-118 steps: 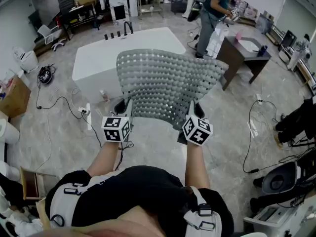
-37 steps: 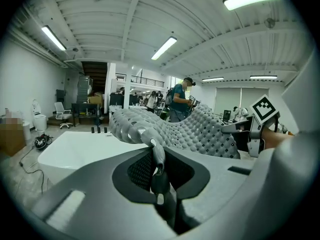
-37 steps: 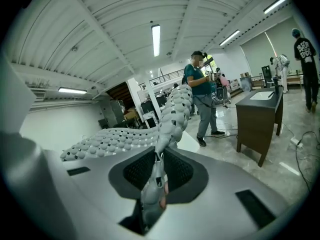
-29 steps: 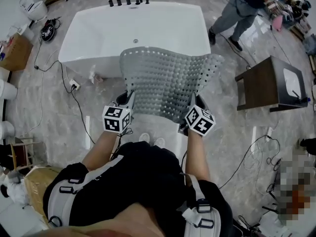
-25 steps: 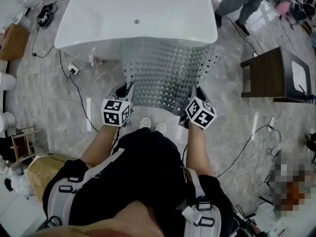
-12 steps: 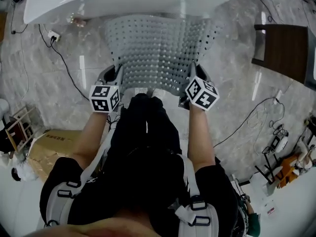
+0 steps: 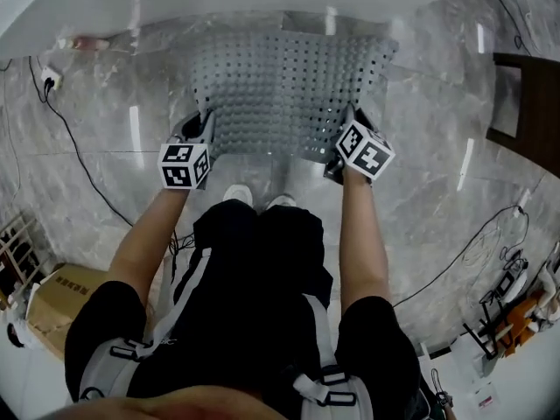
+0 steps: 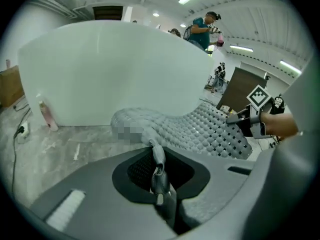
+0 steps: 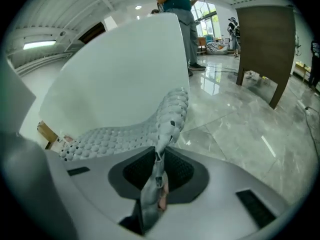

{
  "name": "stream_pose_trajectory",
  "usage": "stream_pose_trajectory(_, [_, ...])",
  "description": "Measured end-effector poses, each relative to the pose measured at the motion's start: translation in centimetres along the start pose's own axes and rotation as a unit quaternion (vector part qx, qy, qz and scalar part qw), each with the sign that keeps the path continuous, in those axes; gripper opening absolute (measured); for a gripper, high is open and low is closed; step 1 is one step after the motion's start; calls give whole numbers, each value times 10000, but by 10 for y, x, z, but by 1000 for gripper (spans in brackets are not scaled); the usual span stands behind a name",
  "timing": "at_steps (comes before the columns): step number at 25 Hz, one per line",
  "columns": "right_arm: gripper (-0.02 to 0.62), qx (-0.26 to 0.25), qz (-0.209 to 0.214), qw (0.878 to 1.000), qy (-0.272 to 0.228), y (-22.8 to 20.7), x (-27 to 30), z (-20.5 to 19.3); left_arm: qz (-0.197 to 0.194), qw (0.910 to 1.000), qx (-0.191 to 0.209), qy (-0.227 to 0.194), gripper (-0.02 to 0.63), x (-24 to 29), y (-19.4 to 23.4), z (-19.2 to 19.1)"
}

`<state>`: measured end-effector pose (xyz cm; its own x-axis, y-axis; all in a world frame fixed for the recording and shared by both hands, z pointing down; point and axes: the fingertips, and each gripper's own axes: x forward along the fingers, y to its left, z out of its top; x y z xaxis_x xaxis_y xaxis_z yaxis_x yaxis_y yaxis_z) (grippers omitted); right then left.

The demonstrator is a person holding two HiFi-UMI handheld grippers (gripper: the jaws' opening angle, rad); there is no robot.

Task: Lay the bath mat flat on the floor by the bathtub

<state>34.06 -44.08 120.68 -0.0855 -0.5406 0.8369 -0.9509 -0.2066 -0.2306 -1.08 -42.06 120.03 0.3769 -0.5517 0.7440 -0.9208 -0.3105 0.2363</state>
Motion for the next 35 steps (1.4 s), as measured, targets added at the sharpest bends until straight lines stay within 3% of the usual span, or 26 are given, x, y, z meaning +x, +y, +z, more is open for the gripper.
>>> stream_pose_trajectory(3, [58, -54, -195, 9997, 152, -39, 92, -30, -38, 9999, 155, -1, 43, 87, 22, -42])
stream_pose_trajectory(7, [64, -152, -435, 9971, 608, -51, 153, -67, 82, 9992, 124, 359, 46, 142, 55, -79])
stream_pose_trajectory(11, [93, -68, -697, 9940, 843, -69, 172, -92, 276, 9943, -522, 889, 95, 160, 92, -118])
stream_pose_trajectory(13, [124, -143, -879, 9931, 760, -83, 145, -82, 421, 9932, -480, 977, 141, 145, 89, -113])
stream_pose_trajectory(15, [140, -395, -864, 9941, 526, -76, 98, -54, 588, 9948, -211, 799, 149, 108, 77, -75])
stream_pose_trajectory(17, [134, -680, -513, 9961, 231, -48, 36, -21, 653, 9963, -37, 558, 149, 54, 54, -22])
stream_pose_trajectory(18, [37, -851, -244, 9961, 48, -29, 0, -2, 683, 9967, 36, 443, 147, 23, 39, 8])
stream_pose_trajectory(19, [6, -1038, 41, 9944, -169, -7, -40, 20, 720, 9969, 113, 307, 124, -11, 20, 41])
stream_pose_trajectory(20, [6, -1204, 302, 9915, -400, 14, -85, 44, 741, 9970, 178, 135, 52, -49, -1, 77])
stream_pose_trajectory(21, [6, -1298, 511, 9883, -613, 33, -132, 67, 712, 9972, 219, -73, 5, -89, -26, 114])
stream_pose_trajectory(27, [6, -1269, 1054, 9772, -1336, 127, -398, 163, 125, 9919, 574, -1126, 5, -315, -180, 288])
stream_pose_trajectory(31, [6, -1260, 1174, 9601, -2202, 166, -542, 218, 59, 9844, 671, -1623, 5, -437, -241, 359])
stream_pose_trajectory(35, [6, -1180, 1367, 9264, -3304, 191, -655, 299, -53, 9663, 801, -2446, 5, -528, -281, 449])
